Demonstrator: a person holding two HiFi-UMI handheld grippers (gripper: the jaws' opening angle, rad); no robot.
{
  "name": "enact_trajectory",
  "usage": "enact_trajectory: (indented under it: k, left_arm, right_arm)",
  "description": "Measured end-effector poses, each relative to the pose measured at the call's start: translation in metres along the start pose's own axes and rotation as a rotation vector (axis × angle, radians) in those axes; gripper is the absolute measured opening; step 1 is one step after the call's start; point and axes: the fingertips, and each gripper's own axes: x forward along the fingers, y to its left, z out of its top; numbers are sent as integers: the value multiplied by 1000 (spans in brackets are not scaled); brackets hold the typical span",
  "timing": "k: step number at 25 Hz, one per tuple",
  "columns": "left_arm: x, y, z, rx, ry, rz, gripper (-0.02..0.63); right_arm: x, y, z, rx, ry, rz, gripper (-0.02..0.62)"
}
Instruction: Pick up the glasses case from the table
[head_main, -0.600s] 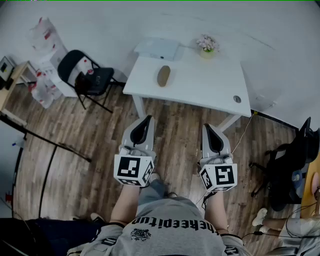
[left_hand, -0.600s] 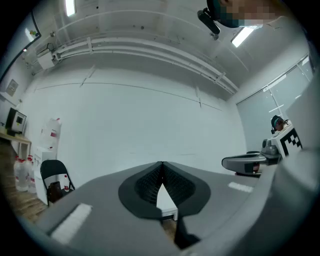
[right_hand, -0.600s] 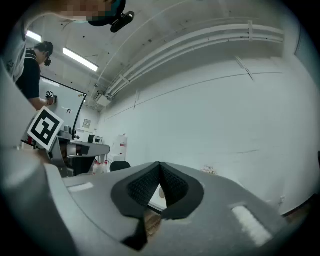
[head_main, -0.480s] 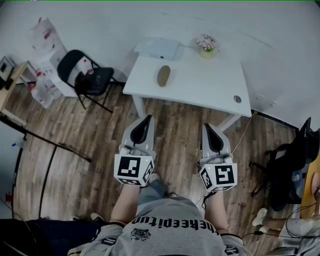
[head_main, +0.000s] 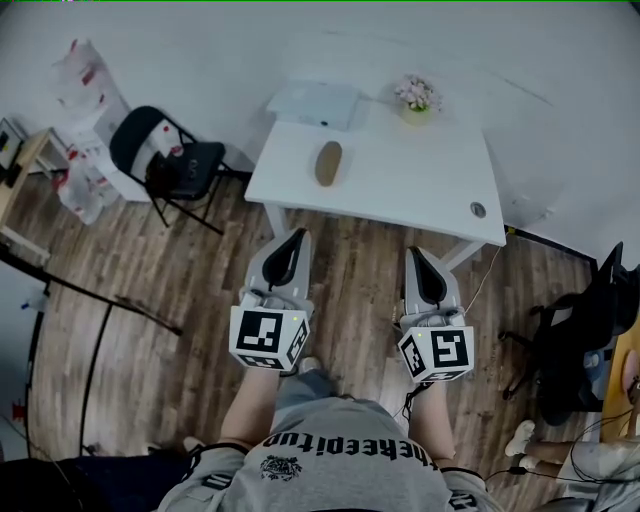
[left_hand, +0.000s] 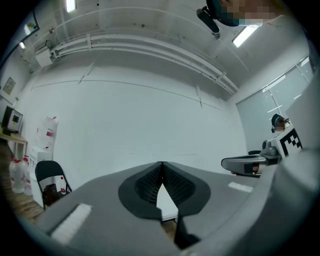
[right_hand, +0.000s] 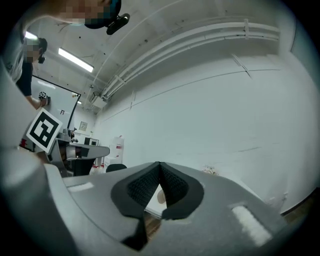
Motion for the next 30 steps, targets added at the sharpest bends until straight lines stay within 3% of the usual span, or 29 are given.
enact_trajectory:
  k: [23,30]
  left_arm:
    - [64,65,-15,-27,7,-78,20]
    - [85,79,-22,-33,14,-57,20]
  right_arm:
    - [76,7,-15,1,19,-69,4]
    - [104,-4,-20,-3,24,-54,3]
